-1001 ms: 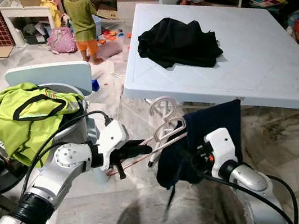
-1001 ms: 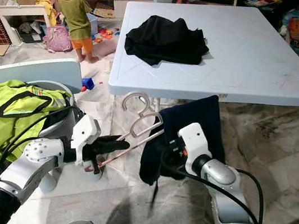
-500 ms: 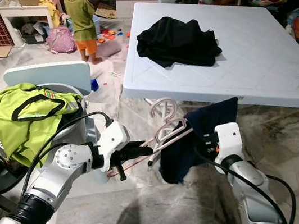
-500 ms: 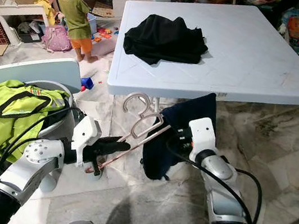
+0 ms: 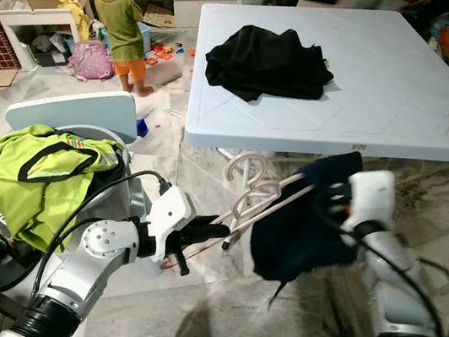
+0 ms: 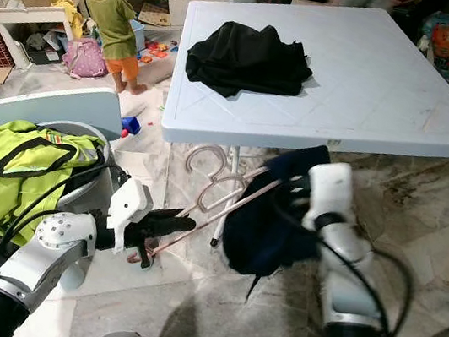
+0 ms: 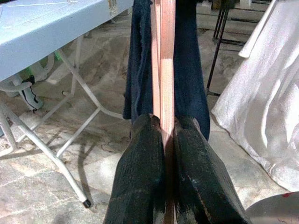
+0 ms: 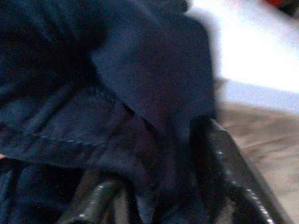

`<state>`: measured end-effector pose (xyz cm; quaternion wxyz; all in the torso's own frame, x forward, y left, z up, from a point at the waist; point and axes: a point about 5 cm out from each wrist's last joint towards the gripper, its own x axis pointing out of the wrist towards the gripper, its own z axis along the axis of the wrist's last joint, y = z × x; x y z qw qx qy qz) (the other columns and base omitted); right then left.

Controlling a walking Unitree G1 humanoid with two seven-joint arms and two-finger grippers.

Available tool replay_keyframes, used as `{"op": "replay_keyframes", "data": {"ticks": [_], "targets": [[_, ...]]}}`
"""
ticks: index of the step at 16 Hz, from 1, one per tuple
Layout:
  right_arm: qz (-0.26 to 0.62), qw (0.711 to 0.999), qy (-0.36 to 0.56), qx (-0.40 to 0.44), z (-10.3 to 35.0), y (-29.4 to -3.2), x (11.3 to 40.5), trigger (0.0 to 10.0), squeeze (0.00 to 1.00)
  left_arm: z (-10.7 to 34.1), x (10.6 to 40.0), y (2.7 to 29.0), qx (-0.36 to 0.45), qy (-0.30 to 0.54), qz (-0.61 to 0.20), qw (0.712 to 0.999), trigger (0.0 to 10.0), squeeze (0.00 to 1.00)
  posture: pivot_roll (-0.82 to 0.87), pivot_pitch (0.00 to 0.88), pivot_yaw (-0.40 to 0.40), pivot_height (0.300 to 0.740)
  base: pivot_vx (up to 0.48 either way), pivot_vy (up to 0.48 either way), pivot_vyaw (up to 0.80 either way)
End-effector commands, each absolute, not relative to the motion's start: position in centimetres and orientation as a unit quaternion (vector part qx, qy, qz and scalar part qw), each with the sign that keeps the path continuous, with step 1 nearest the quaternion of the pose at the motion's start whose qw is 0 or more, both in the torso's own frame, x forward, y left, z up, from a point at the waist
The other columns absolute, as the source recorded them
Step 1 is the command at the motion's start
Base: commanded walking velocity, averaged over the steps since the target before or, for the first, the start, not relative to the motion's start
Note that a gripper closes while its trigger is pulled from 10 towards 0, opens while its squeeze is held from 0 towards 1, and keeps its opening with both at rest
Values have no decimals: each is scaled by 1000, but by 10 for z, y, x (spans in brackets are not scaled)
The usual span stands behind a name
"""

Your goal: Hang hanger

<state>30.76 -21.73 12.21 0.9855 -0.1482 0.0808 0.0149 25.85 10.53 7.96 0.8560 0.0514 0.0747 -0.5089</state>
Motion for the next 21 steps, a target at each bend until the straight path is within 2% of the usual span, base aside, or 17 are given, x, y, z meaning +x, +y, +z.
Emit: {"op": "replay_keyframes", "data": {"ticks": [1, 4, 6, 10, 13, 16, 18, 21], "targets": [[-19, 985, 47, -162, 137, -224, 311, 0, 0, 87, 260, 107, 67, 56, -512, 855, 0, 0, -57, 0, 54, 740, 0, 0, 0], [-104, 979, 7, -177, 155, -242, 314, 0, 0, 85, 259, 109, 78, 61, -512, 854, 0, 0, -54, 0, 53, 740, 0, 0, 0], [-147, 975, -20, -169, 168, -251, 318, 0, 0, 80, 255, 111, 97, 70, -523, 844, 0, 0, -52, 0, 52, 740, 0, 0, 0], [-207, 963, -14, -173, 175, -268, 330, 0, 0, 73, 235, 124, 94, 122, -562, 813, 0, 0, -37, 0, 46, 740, 0, 0, 0], [-249, 948, -12, -198, 175, -283, 326, 0, 0, 70, 226, 141, 86, 141, -550, 819, 0, 0, -27, 0, 40, 740, 0, 0, 0], [-268, 949, -1, -169, 167, -290, 322, 0, 0, 68, 220, 147, 85, 156, -543, 821, 0, 0, -19, 0, 39, 740, 0, 0, 0], [-268, 948, 10, -169, 161, -292, 318, 0, 0, 71, 226, 152, 84, 142, -506, 847, 0, 0, -20, 0, 41, 740, 0, 0, 0], [-219, 963, 22, -156, 144, -288, 300, 0, 0, 81, 247, 161, 65, 91, -360, 926, 0, 0, -14, 0, 41, 740, 0, 0, 0]]}}
